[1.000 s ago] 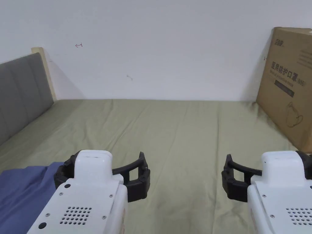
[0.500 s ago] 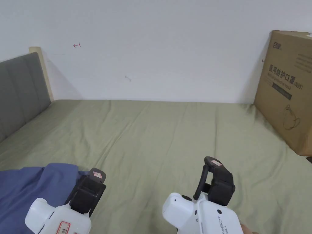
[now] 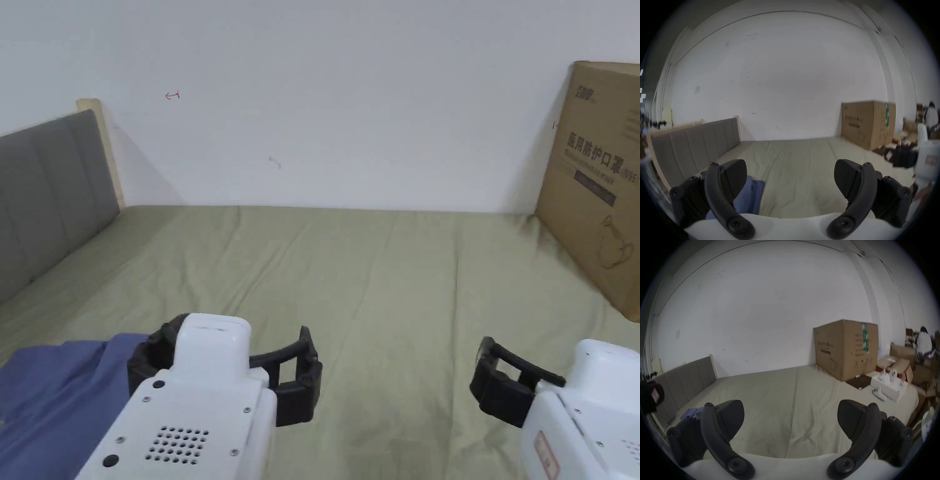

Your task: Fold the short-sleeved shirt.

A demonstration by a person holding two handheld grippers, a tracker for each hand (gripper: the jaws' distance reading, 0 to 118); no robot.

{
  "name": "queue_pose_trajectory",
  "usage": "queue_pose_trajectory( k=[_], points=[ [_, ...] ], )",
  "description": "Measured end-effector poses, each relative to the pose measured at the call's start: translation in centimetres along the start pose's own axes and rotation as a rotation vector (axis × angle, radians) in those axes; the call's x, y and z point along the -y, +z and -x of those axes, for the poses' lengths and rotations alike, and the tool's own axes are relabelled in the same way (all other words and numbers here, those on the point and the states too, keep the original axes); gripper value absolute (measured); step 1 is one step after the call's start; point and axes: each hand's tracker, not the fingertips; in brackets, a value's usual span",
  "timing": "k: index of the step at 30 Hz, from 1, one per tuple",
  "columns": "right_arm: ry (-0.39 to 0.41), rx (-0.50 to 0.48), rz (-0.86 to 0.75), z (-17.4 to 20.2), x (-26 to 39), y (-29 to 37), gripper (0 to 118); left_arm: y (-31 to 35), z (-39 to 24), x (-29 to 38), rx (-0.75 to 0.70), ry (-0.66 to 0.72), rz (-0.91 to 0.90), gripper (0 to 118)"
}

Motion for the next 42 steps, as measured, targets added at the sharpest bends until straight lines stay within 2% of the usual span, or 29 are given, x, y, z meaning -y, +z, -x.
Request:
queue_pose_trajectory(
  k=[3,5,8,11,12,13,14,15,16,17,19,21,25,29,31,34,37,40,42],
  points=[
    [-0.011,-0.019,-0.009,-0.5,-0.6,0.3,115,-0.1,0.5,0.0,0.024,0.092,0.013,111],
    [0.057,-0.009,-0.042,0.0,-1.1,0.8,115,-0.1,1.0,-0.6,0.043,0.106,-0.004,110],
    [0.154,0.005,-0.110,0.7,-1.3,1.6,115,0.2,0.8,-1.4,-0.013,0.066,-0.068,110],
    [0.183,-0.031,-0.129,2.1,-1.7,3.1,114,0.4,0.6,-1.5,-0.023,0.033,-0.077,106],
    [0.193,-0.030,-0.110,2.6,-1.7,3.3,114,0.5,0.5,-1.5,-0.020,0.033,-0.054,100],
    [0.204,-0.011,-0.093,2.9,-1.6,3.4,113,0.5,0.5,-1.3,-0.014,0.046,-0.027,86],
    [0.206,-0.012,-0.103,3.2,-1.4,3.7,105,0.5,0.5,-1.1,0.003,0.080,0.008,55],
    [0.215,-0.024,-0.129,3.5,-1.4,4.0,84,0.4,0.9,-0.8,0.041,0.103,0.018,26],
    [0.217,-0.014,-0.125,3.8,-1.4,4.1,49,0.5,1.0,-0.5,0.068,0.133,0.001,4],
    [0.217,0.003,-0.108,3.9,-1.6,3.8,18,0.8,1.0,-0.3,0.047,0.139,-0.013,3],
    [0.224,-0.011,-0.088,3.3,-1.7,3.4,18,1.1,0.7,-0.2,-0.023,0.119,-0.025,0],
    [0.261,0.017,-0.099,3.6,-1.4,3.5,18,1.0,0.8,-0.3,-0.024,0.119,-0.032,0],
    [0.223,-0.013,-0.091,3.4,-1.6,3.6,17,1.0,1.2,-0.3,-0.030,0.149,-0.038,0],
    [0.235,-0.015,-0.095,3.8,-1.8,3.8,8,0.7,1.2,-0.3,-0.034,0.136,-0.021,0],
    [0.230,-0.037,-0.090,3.3,-1.8,3.5,8,0.7,1.3,-0.2,-0.036,0.144,-0.017,0],
    [0.230,-0.017,-0.099,3.7,-2.1,3.5,7,0.6,1.4,-0.3,-0.032,0.159,-0.005,0],
    [0.267,-0.031,-0.098,3.5,-2.1,3.2,7,0.6,1.5,-0.4,-0.029,0.154,0.001,0],
    [0.254,-0.037,-0.110,3.5,-2.3,3.3,7,0.6,1.6,-0.4,-0.031,0.156,0.003,0],
    [0.237,-0.088,-0.103,3.4,-2.6,3.2,7,0.5,1.7,-0.4,-0.029,0.158,0.009,0]
  ],
)
